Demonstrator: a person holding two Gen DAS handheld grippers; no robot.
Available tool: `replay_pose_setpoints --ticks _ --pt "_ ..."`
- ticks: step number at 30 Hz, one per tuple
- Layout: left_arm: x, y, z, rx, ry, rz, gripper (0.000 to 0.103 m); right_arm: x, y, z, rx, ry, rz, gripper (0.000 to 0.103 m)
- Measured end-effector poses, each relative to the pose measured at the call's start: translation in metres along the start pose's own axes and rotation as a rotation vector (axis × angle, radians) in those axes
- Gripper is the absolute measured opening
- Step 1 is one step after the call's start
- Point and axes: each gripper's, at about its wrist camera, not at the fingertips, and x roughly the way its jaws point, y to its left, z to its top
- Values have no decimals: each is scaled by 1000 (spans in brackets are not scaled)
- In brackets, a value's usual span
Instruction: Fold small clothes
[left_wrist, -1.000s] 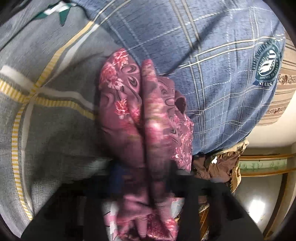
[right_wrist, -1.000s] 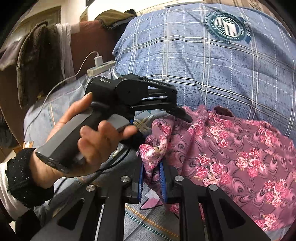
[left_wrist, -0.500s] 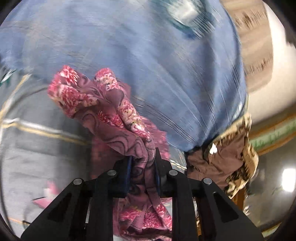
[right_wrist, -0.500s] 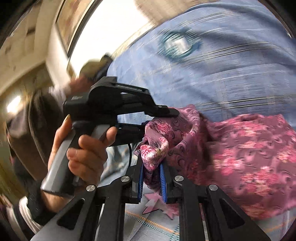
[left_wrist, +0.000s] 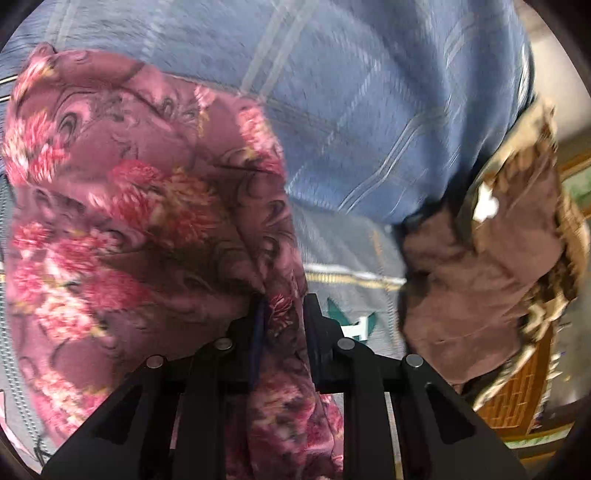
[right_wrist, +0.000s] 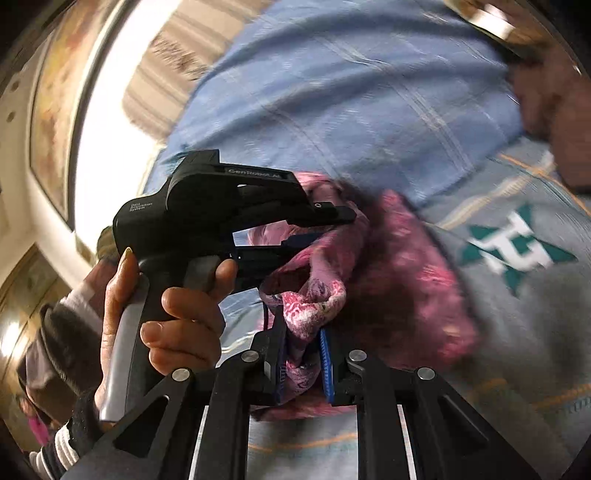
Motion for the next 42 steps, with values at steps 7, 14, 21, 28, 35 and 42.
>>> replay_pose_setpoints --ticks 7,14,21,28,35,42 --pt "4 -13 -17 96 3 98 46 9 -45 -11 122 63 -56 15" --pt "-78 48 -27 14 -80 -43 58 -17 -35 14 81 30 -48 30" --pt "-96 175 -38 -305 -97 -99 59 43 -16 90 -18 97 -8 61" --pt "-73 184 -38 -329 -61 -155 60 159 -30 108 10 317 -101 58" --pt "-73 172 -41 -254 -74 -148 60 149 -44 130 95 206 -84 9" --pt "-81 171 -59 -260 -44 -180 60 122 -48 113 66 282 -104 26"
